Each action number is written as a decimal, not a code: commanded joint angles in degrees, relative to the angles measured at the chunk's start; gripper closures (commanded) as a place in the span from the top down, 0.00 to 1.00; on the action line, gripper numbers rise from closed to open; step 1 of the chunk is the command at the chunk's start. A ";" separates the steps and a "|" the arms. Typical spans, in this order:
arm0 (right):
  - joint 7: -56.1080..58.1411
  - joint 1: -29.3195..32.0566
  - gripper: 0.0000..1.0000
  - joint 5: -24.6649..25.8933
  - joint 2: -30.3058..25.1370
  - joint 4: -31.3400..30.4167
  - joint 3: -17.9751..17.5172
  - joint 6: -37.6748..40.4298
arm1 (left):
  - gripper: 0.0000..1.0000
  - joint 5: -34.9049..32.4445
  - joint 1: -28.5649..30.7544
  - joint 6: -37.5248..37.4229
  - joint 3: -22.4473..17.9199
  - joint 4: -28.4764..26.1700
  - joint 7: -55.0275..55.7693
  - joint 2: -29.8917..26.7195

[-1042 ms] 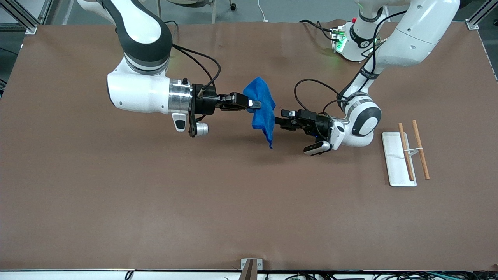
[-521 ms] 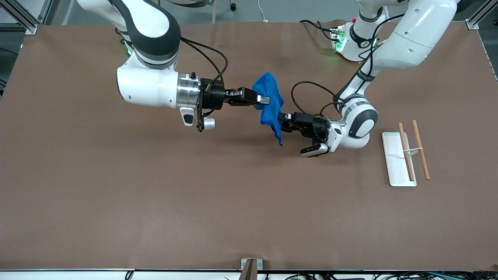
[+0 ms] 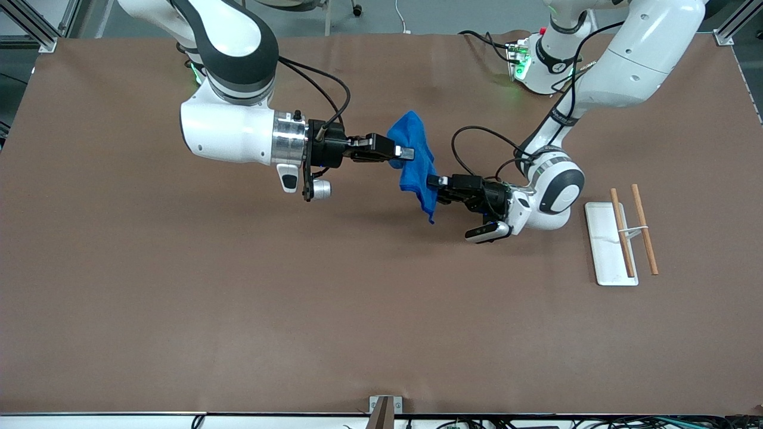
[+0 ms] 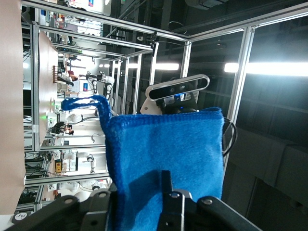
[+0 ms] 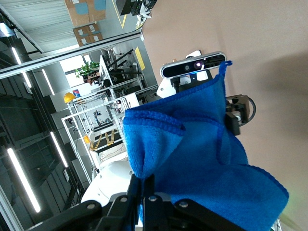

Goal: Right arm passes towel to left arm to hang
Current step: 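Open the right gripper and withdraw it while the left gripper carries the towel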

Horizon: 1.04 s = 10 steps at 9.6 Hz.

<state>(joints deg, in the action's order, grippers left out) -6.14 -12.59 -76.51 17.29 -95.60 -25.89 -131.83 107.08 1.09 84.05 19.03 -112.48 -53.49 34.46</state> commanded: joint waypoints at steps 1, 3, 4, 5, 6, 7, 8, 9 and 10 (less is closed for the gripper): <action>-0.19 0.02 0.00 -1.54 0.20 0.33 -0.30 -0.36 | 0.06 -0.12 0.75 -0.20 -0.13 -0.02 -0.65 1.32; 0.07 0.46 0.12 -0.84 0.20 -0.19 -0.30 0.08 | 0.00 -0.21 2.07 -0.12 -0.22 0.07 -0.39 1.14; 0.16 0.81 0.61 0.21 0.20 -0.89 -0.22 0.17 | 0.00 -0.21 2.34 -0.12 -0.48 0.07 0.14 0.18; 0.07 1.59 1.00 3.70 0.12 -2.12 -0.13 0.34 | 0.00 -1.95 4.08 -0.03 -0.65 0.24 4.06 -0.87; -0.10 3.69 1.00 7.48 -0.32 -3.70 -0.13 3.48 | 0.00 -4.58 5.84 0.06 -0.66 1.20 9.06 -2.27; -2.02 6.67 1.00 13.60 -1.63 -4.84 0.22 8.12 | 0.00 -6.60 7.51 0.23 -0.66 1.39 12.67 -3.25; -6.39 10.01 1.00 24.37 -3.30 -5.03 0.22 13.39 | 0.00 -8.80 8.92 0.41 -0.74 2.08 16.37 -4.04; -11.57 13.00 1.00 37.79 -4.97 -4.86 0.31 19.01 | 0.00 -11.26 10.24 1.45 -0.74 2.53 20.84 -5.18; -14.92 15.46 1.00 48.80 -6.46 -4.85 0.49 23.15 | 0.00 -13.81 11.64 3.47 -0.74 2.53 27.15 -7.36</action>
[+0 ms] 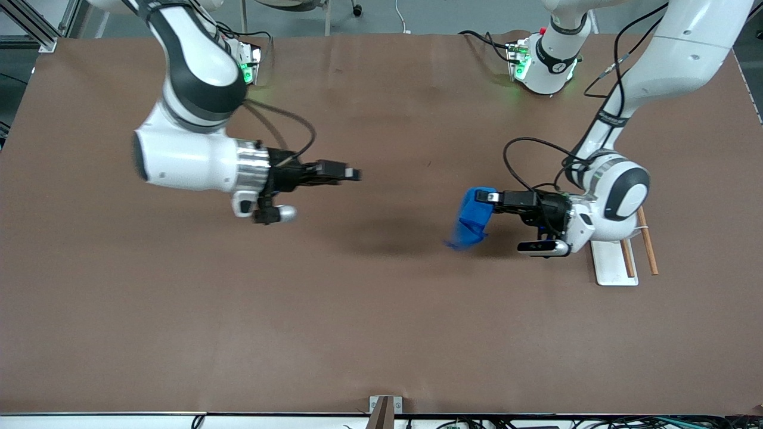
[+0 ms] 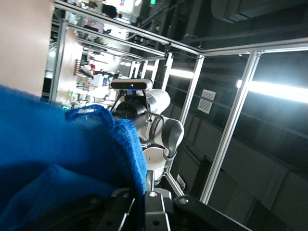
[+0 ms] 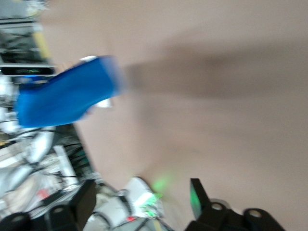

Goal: Right arm passes towel to left arm to hang
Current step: 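Open the right gripper and withdraw it while the left gripper carries the towel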

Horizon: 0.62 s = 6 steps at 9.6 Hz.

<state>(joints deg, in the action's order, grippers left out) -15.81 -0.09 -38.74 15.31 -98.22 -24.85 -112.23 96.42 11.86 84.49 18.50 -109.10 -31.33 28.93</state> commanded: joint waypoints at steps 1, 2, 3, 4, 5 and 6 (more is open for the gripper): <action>-6.24 3.86 1.00 19.41 -5.72 -2.23 2.67 6.73 | 0.00 -6.47 1.50 5.84 -0.31 -0.76 11.66 -4.47; -5.90 3.78 1.00 23.41 -7.04 -2.06 7.23 8.15 | 0.00 -10.68 2.03 8.56 -0.40 -0.76 17.56 -7.11; -5.37 3.78 1.00 25.88 -8.27 -2.06 11.10 8.08 | 0.00 -16.12 2.12 10.85 -0.48 -0.76 22.41 -8.96; -5.28 3.61 1.00 31.91 -8.80 -1.10 14.71 7.99 | 0.00 -21.48 3.16 12.53 -0.57 -0.68 26.80 -10.46; -4.32 3.61 1.00 40.24 -9.68 -0.31 16.40 7.73 | 0.00 -25.88 3.78 12.89 -0.66 -0.24 30.42 -11.17; -1.44 3.61 1.00 43.45 -10.30 0.92 18.33 8.33 | 0.00 -31.15 5.01 12.90 -0.75 0.55 35.85 -12.22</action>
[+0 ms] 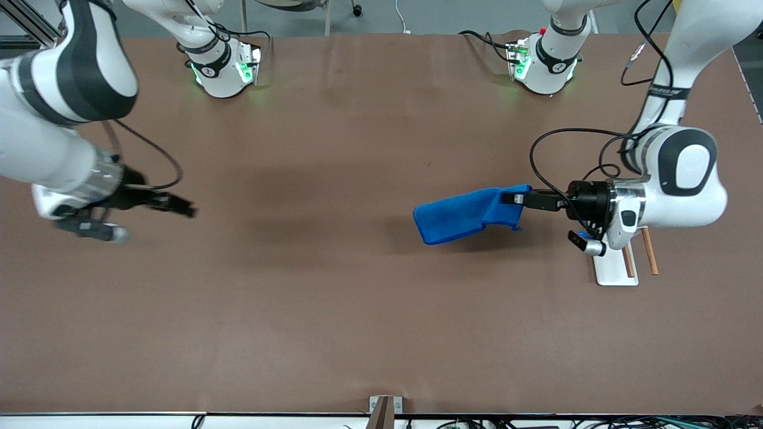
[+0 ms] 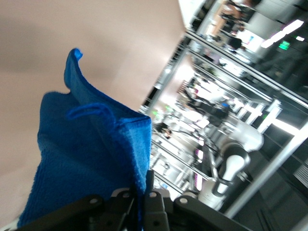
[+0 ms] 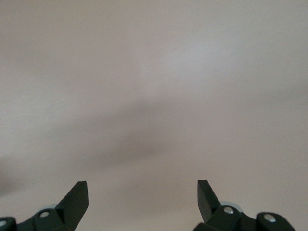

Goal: Right arm passes towel to left arm to hang
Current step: 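Drape the towel over the wooden dowels with the left gripper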

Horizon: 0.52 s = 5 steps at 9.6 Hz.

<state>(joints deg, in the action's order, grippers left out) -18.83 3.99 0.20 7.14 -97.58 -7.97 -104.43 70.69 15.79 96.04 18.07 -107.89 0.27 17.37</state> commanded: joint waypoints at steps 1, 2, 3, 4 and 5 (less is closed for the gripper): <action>5.34 -0.74 1.00 4.64 -3.35 1.85 4.42 2.46 | 0.00 -12.17 1.52 1.34 -0.31 0.56 9.78 -1.71; 8.69 -1.00 1.00 4.29 -3.97 3.87 6.72 5.70 | 0.00 -17.20 2.05 1.34 -0.31 1.36 13.84 -2.33; 12.29 -1.18 1.00 4.20 -5.45 5.36 8.39 7.56 | 0.00 -21.34 3.44 1.34 -0.31 1.72 17.71 -2.51; 14.59 -0.92 1.00 2.46 -6.77 5.73 9.80 9.49 | 0.00 -25.38 4.59 1.34 -0.40 1.98 19.40 -2.43; 14.96 -0.74 1.00 -0.87 -7.57 7.91 11.90 12.12 | 0.00 -28.64 6.95 1.34 -0.31 1.90 19.59 -2.08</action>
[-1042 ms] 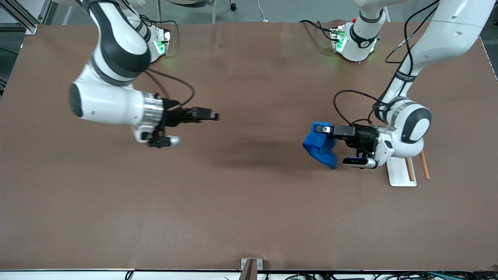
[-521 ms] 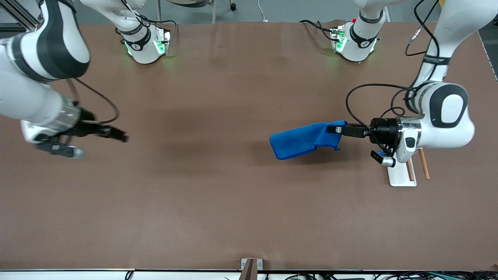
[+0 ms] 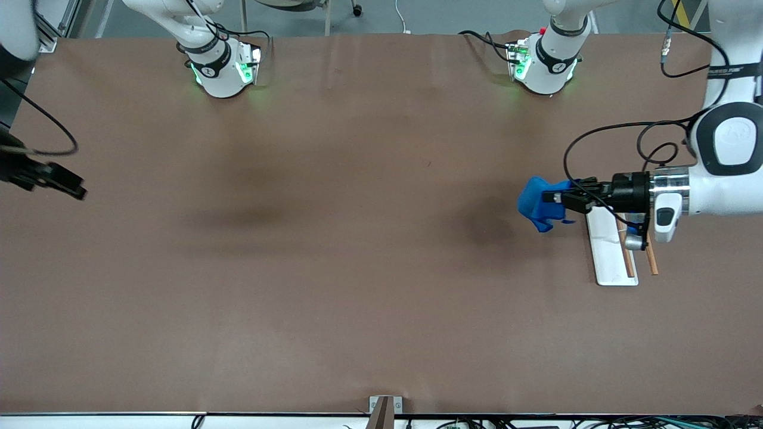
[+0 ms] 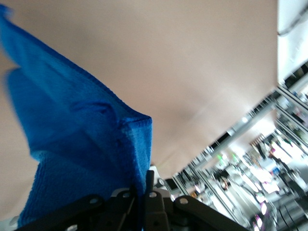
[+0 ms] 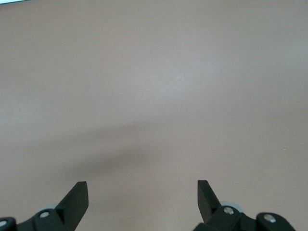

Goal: Right arm passes towel to left arm to hang
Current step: 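Drape the towel over the wooden dowels with the left gripper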

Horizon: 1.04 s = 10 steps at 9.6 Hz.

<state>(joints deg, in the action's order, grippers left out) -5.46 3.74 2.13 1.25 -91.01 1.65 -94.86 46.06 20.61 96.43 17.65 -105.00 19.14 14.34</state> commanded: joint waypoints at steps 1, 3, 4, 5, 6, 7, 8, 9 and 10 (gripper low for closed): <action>3.16 -0.40 1.00 -3.36 -1.43 4.84 3.35 5.54 | 0.00 -6.92 4.68 0.95 0.02 -1.00 0.63 1.38; 5.82 -0.49 1.00 -2.49 -1.34 5.49 2.84 6.09 | 0.00 -15.69 8.29 1.04 0.02 1.09 -0.07 2.18; 5.64 -0.57 1.00 -2.40 -1.34 6.63 2.75 6.09 | 0.00 -19.74 9.44 1.04 0.11 3.37 -0.59 3.57; 5.38 -0.66 1.00 -2.40 -1.34 6.29 2.75 6.09 | 0.00 -23.87 10.06 1.04 0.02 6.53 -1.21 5.59; 5.37 -0.49 1.00 -2.48 -1.43 5.24 2.66 5.40 | 0.00 -27.30 10.67 0.96 0.02 9.35 -2.35 7.52; 5.37 -0.49 1.00 -2.66 -1.43 5.32 2.66 4.78 | 0.00 -30.30 10.68 0.95 0.02 11.81 -4.18 8.50; 5.37 -0.49 1.00 -2.75 -1.51 5.32 2.75 5.30 | 0.00 -34.07 10.77 0.95 0.02 14.18 -5.94 9.29; 5.98 -0.49 1.00 -2.84 -1.51 5.23 2.75 5.56 | 0.00 -37.15 10.94 0.95 0.02 16.56 -7.27 10.43; 6.25 -0.40 1.00 -2.75 -1.51 5.32 2.83 5.57 | 0.00 -39.97 11.64 0.95 0.02 18.50 -9.89 12.01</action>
<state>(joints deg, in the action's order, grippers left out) -0.24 3.22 -0.01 0.00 -85.61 4.33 -89.51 9.58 31.58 97.21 17.36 -89.67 12.03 22.54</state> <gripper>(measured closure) 0.000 0.978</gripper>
